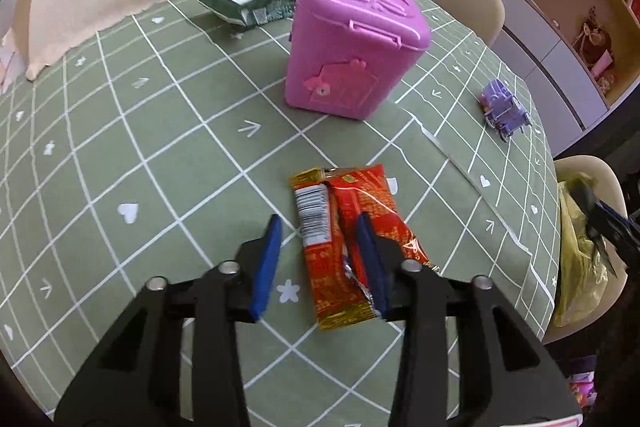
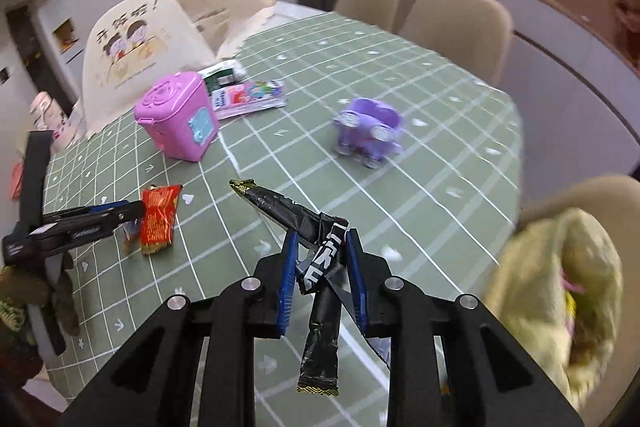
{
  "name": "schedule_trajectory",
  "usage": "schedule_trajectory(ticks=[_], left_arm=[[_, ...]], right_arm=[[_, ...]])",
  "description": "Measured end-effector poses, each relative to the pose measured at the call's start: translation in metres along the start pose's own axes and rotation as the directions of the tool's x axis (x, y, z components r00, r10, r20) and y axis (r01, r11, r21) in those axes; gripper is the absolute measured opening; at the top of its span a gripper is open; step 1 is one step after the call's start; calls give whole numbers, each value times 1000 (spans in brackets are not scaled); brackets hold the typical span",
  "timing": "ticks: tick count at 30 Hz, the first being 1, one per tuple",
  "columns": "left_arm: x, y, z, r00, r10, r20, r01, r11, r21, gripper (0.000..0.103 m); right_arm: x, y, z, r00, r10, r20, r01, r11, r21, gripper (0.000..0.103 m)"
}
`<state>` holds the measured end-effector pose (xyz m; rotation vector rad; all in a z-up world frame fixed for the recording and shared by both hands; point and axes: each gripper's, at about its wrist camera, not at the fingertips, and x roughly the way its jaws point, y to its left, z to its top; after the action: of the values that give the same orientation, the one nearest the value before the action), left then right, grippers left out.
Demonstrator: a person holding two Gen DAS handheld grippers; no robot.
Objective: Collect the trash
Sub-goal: 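Carry the red and black wrappers over the trash bag and release them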
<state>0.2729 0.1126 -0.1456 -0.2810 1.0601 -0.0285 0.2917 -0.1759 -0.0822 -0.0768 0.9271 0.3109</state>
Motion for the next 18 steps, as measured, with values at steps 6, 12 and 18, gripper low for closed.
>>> schedule_trajectory(ticks=[6, 12, 18], left_arm=[[4, 6, -1, 999, -16, -31, 15, 999, -39, 3], [-39, -34, 11, 995, 34, 96, -34, 999, 3, 2], [-74, -123, 28, 979, -24, 201, -1, 992, 127, 2]], right_arm=[[-32, -22, -20, 999, -39, 25, 39, 999, 23, 24], [-53, -62, -7, 996, -8, 93, 5, 999, 40, 24], [-83, -112, 8, 983, -4, 183, -7, 998, 59, 24]])
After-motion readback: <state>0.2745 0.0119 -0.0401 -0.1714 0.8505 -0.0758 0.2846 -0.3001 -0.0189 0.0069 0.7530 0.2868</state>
